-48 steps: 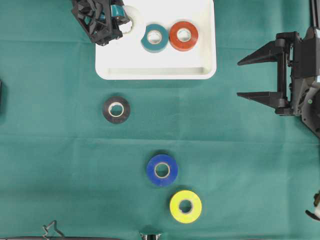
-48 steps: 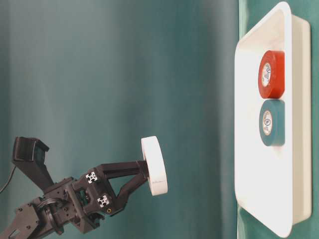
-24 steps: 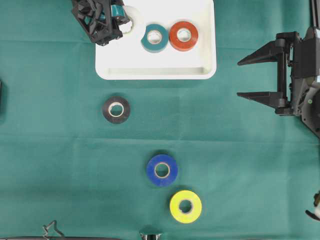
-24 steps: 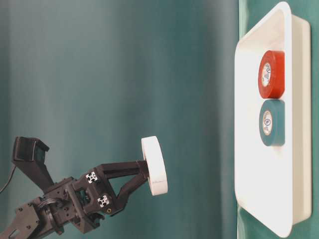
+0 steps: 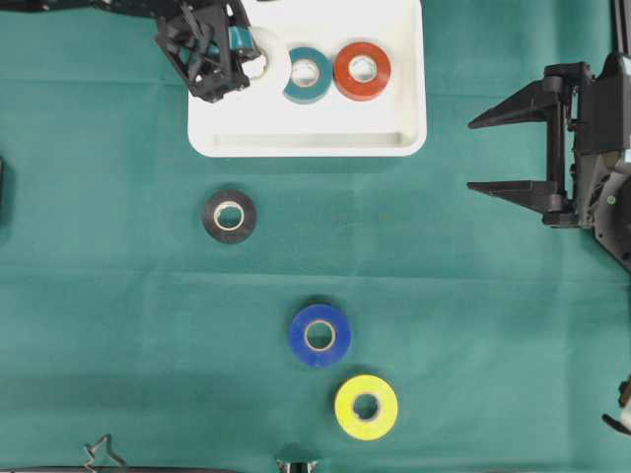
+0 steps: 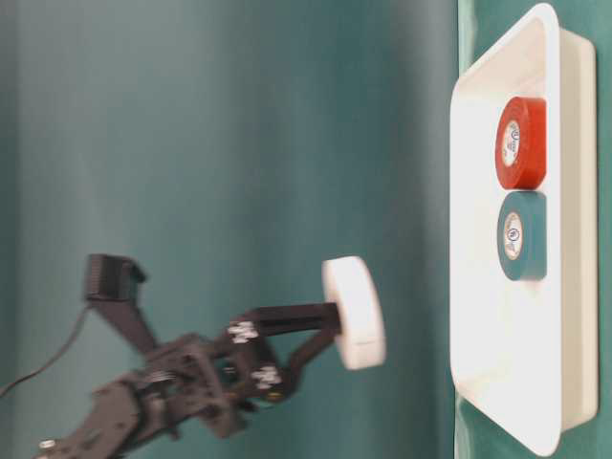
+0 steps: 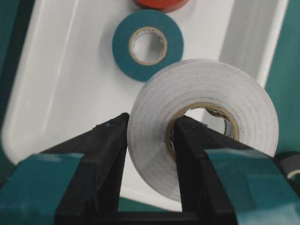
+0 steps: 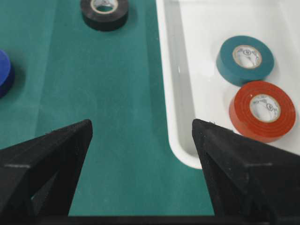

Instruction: Pick up the tape from a random location and place it into the white case.

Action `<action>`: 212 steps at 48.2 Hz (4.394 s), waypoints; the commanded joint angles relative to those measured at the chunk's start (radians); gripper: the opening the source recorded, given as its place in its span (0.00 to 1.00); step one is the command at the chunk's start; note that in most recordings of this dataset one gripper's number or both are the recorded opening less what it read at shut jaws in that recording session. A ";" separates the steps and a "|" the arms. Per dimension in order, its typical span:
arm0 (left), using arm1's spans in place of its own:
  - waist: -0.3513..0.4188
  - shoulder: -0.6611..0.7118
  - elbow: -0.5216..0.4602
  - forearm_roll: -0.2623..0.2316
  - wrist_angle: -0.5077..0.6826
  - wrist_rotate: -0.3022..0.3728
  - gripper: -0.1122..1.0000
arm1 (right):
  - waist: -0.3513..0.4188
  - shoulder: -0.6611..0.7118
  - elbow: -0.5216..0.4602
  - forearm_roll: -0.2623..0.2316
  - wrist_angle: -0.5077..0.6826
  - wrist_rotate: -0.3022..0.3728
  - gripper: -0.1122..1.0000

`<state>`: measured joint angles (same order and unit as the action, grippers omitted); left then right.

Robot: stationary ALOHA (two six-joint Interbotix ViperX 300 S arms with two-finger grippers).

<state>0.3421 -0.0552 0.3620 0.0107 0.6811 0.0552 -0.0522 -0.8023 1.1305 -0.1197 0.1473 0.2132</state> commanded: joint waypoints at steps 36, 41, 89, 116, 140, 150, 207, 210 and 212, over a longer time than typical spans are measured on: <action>0.031 0.140 0.117 -0.002 -0.233 0.009 0.33 | -0.003 0.008 -0.025 -0.003 -0.006 -0.002 0.86; 0.031 0.140 0.115 -0.003 -0.230 0.026 0.33 | -0.003 0.008 -0.025 -0.003 -0.006 -0.002 0.86; 0.051 0.054 0.078 -0.003 -0.127 0.038 0.97 | -0.003 0.015 -0.025 -0.003 -0.006 -0.002 0.86; 0.032 -0.057 0.040 -0.003 -0.018 0.044 0.97 | -0.003 0.015 -0.035 -0.003 0.006 -0.002 0.86; -0.199 -0.067 0.041 -0.008 -0.037 0.035 0.97 | -0.003 0.015 -0.041 -0.003 0.005 -0.002 0.86; -0.268 -0.071 0.044 -0.009 -0.066 0.034 0.97 | -0.003 0.015 -0.041 -0.003 0.005 -0.002 0.86; -0.264 -0.414 0.258 -0.009 -0.325 0.035 0.97 | -0.003 -0.005 -0.152 -0.057 0.025 -0.005 0.86; -0.264 -0.445 0.279 -0.011 -0.347 0.035 0.97 | -0.003 -0.011 -0.156 -0.058 0.023 -0.005 0.86; -0.265 -0.465 0.293 -0.011 -0.362 0.035 0.97 | -0.003 -0.015 -0.158 -0.058 0.021 -0.006 0.86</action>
<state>0.0767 -0.4755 0.6489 0.0031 0.3497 0.0920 -0.0537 -0.8115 1.0048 -0.1749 0.1795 0.2056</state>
